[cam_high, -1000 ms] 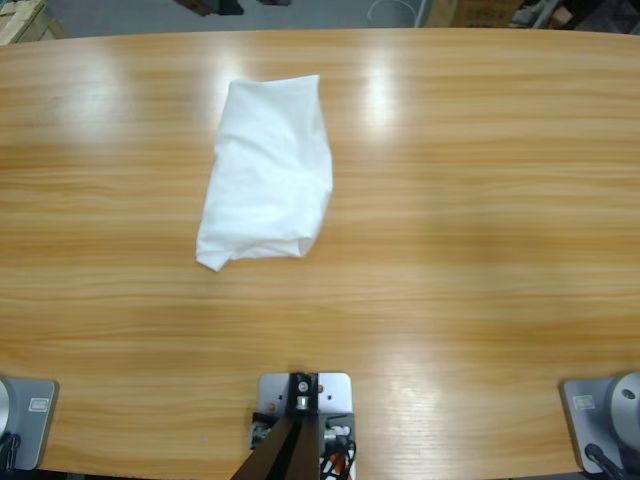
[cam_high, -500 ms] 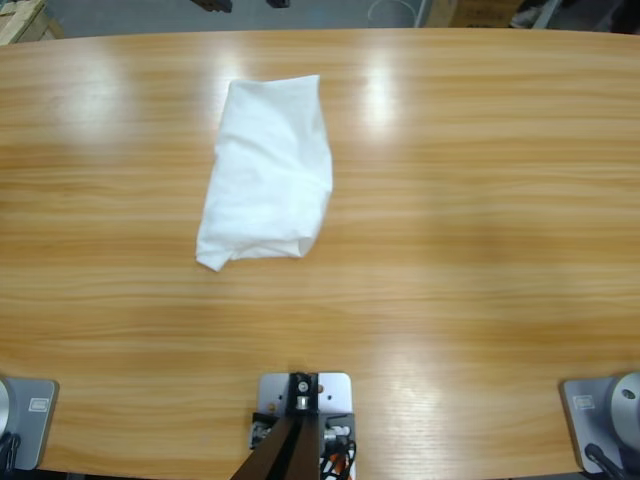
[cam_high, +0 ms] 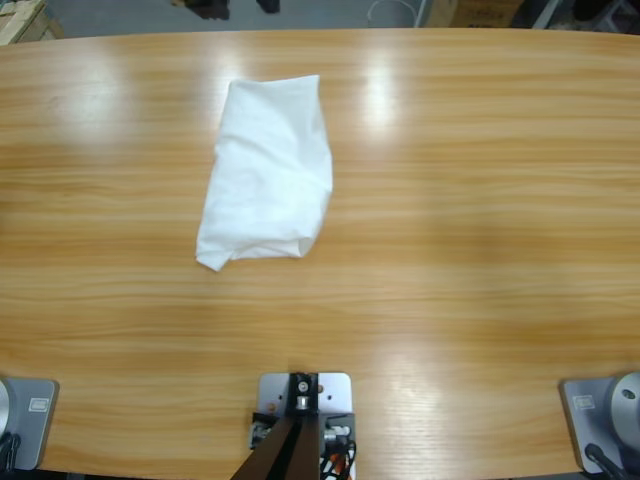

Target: Fold clothes

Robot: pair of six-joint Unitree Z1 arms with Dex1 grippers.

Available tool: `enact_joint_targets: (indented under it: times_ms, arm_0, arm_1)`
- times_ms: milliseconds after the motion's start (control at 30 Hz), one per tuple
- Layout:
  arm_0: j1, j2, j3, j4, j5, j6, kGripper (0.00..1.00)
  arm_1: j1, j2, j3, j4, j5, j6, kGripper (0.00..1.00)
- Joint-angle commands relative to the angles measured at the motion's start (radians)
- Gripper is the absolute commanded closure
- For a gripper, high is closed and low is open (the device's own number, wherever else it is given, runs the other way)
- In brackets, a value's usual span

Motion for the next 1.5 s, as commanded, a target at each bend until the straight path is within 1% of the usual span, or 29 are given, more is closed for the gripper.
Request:
enact_joint_targets:
  times_ms: [33,167,267,667,1000,1267,1333,1433,1467,1500]
  arm_0:
    - [-0.036,0.175,-0.051,0.047,-0.04,-0.005,0.004]
    - [-0.117,0.183,-0.052,0.07,-0.053,-0.013,0.004]
    - [-0.136,0.207,-0.056,0.07,-0.052,-0.018,0.004]
    - [-0.054,0.256,-0.087,0.106,0.037,-0.024,0.004]
    - [-0.043,0.334,-0.156,0.14,0.021,-0.024,0.004]
    - [-0.024,0.365,-0.157,0.158,-0.017,-0.024,0.004]
    - [-0.013,0.339,-0.162,0.188,-0.02,-0.024,0.004]
    - [-0.01,0.236,-0.185,0.264,0.012,0.0,0.004]
    - [-0.013,0.191,-0.172,0.288,0.03,0.011,0.004]
    - [-0.019,0.137,-0.132,0.3,0.06,0.015,0.004]
  arm_1:
    - [0.015,-0.01,0.028,0.011,0.009,0.008,0.035]
    - [0.015,-0.006,0.051,-0.009,0.006,0.008,0.036]
    - [0.015,-0.008,0.063,-0.015,0.007,0.008,0.035]
    - [0.016,-0.01,0.101,-0.044,0.004,0.01,0.035]
    - [0.018,-0.013,0.11,-0.049,0.002,0.01,0.034]
    - [0.017,-0.016,0.111,-0.046,-0.003,0.01,0.034]
    - [0.018,-0.015,0.096,-0.039,-0.003,0.01,0.035]
    - [0.018,-0.016,0.061,-0.016,-0.005,0.01,0.036]
    - [0.018,-0.018,0.054,-0.01,-0.005,0.01,0.036]
    - [0.018,-0.024,0.053,-0.006,-0.005,0.01,0.036]
